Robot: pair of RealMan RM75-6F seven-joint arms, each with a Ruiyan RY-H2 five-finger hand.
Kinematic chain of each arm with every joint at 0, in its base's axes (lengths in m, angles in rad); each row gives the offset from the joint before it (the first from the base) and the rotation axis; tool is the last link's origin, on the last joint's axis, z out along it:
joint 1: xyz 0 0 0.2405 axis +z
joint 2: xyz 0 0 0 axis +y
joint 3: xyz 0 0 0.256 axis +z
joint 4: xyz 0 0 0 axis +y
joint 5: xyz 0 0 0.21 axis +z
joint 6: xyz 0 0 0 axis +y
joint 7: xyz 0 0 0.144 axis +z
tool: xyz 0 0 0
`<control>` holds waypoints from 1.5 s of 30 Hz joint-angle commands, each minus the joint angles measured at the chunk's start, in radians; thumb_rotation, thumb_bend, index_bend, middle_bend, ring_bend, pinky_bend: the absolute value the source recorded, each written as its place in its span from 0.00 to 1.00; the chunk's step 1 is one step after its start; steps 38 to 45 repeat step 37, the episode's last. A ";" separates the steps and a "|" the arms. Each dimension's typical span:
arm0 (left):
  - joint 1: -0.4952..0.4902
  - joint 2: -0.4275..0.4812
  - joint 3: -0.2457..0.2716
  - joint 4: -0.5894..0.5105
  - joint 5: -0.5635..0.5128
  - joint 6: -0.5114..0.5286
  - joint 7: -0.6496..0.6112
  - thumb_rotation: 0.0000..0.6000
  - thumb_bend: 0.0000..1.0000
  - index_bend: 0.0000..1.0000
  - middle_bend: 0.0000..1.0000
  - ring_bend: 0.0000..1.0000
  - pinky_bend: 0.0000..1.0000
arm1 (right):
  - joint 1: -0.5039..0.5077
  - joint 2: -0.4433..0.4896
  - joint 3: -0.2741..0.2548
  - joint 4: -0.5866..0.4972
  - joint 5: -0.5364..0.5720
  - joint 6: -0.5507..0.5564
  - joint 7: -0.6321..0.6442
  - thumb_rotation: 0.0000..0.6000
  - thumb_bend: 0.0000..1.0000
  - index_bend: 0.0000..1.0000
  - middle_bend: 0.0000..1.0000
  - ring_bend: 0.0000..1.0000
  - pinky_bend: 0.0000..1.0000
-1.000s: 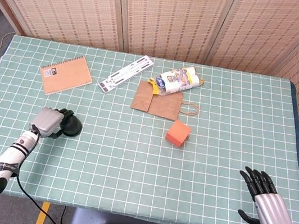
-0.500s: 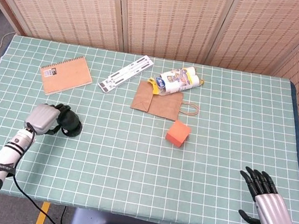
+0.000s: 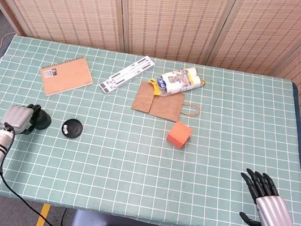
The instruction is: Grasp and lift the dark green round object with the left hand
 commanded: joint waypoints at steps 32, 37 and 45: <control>0.488 0.148 0.182 -0.329 0.669 0.757 -0.380 1.00 0.44 0.00 0.00 0.00 0.07 | -0.003 -0.011 -0.001 -0.004 0.013 -0.009 -0.025 1.00 0.08 0.00 0.00 0.00 0.00; 0.491 0.152 0.189 -0.319 0.689 0.729 -0.389 1.00 0.44 0.00 0.00 0.00 0.07 | -0.004 -0.022 -0.002 -0.012 0.022 -0.021 -0.058 1.00 0.08 0.00 0.00 0.00 0.00; 0.491 0.152 0.189 -0.319 0.689 0.729 -0.389 1.00 0.44 0.00 0.00 0.00 0.07 | -0.004 -0.022 -0.002 -0.012 0.022 -0.021 -0.058 1.00 0.08 0.00 0.00 0.00 0.00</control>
